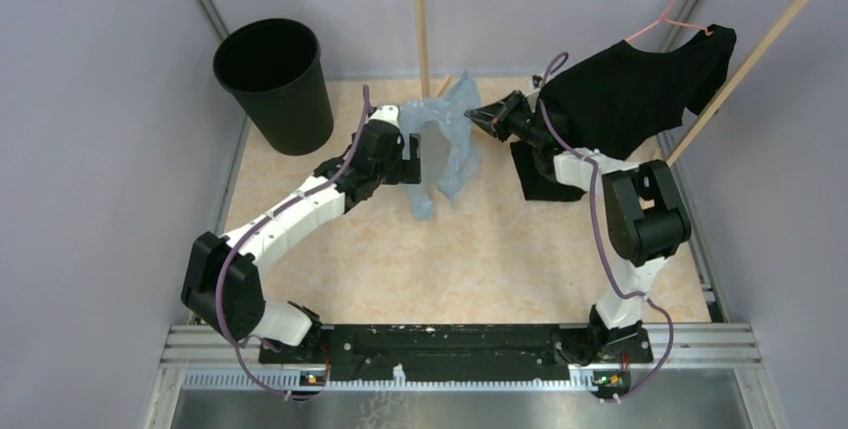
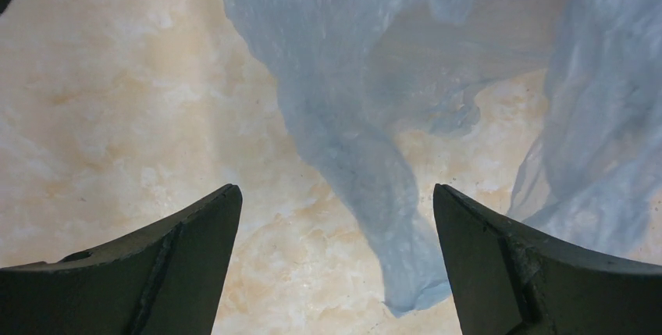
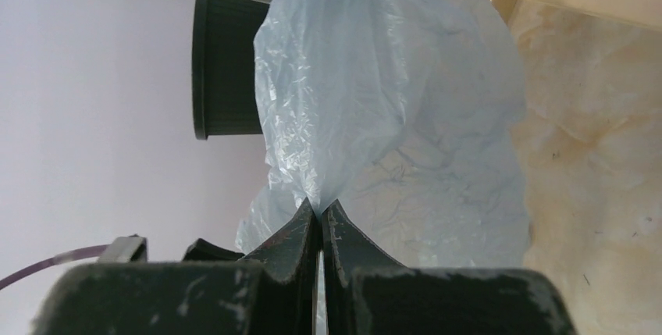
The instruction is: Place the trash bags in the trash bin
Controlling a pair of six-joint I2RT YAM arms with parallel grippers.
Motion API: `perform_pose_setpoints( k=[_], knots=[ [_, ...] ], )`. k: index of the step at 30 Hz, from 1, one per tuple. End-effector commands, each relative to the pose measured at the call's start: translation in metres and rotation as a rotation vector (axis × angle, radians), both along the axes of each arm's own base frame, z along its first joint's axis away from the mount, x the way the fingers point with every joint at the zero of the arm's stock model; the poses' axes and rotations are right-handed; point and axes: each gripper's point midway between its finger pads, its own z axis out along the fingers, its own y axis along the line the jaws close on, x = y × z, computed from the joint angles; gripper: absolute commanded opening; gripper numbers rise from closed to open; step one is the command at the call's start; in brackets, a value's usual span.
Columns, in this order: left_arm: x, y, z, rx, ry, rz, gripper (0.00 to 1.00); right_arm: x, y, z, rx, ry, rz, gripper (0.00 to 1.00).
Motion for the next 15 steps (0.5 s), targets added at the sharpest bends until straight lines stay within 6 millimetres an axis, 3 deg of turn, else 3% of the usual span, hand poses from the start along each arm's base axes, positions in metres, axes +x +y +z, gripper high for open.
perform_pose_setpoints(
  k=[1, 5, 8, 11, 15],
  knots=[
    [0.008, -0.005, -0.008, -0.031, 0.03, 0.014, 0.98, 0.009, -0.002, 0.013, 0.011, -0.056, 0.018, 0.0],
    [0.013, -0.015, -0.036, -0.09, 0.127, -0.037, 0.89, 0.008, -0.002, 0.009, 0.01, -0.054, 0.025, 0.0],
    [0.018, -0.021, -0.047, -0.163, 0.178, -0.079, 0.84, 0.007, -0.002, 0.008, -0.001, -0.055, 0.03, 0.0],
    [0.022, -0.015, -0.05, -0.187, 0.199, -0.073, 0.58, 0.007, -0.002, 0.009, -0.039, -0.077, 0.044, 0.0],
    [0.029, -0.005, -0.029, -0.272, 0.156, -0.07, 0.2, 0.008, 0.0, 0.008, -0.169, -0.134, 0.099, 0.03]
  ],
)
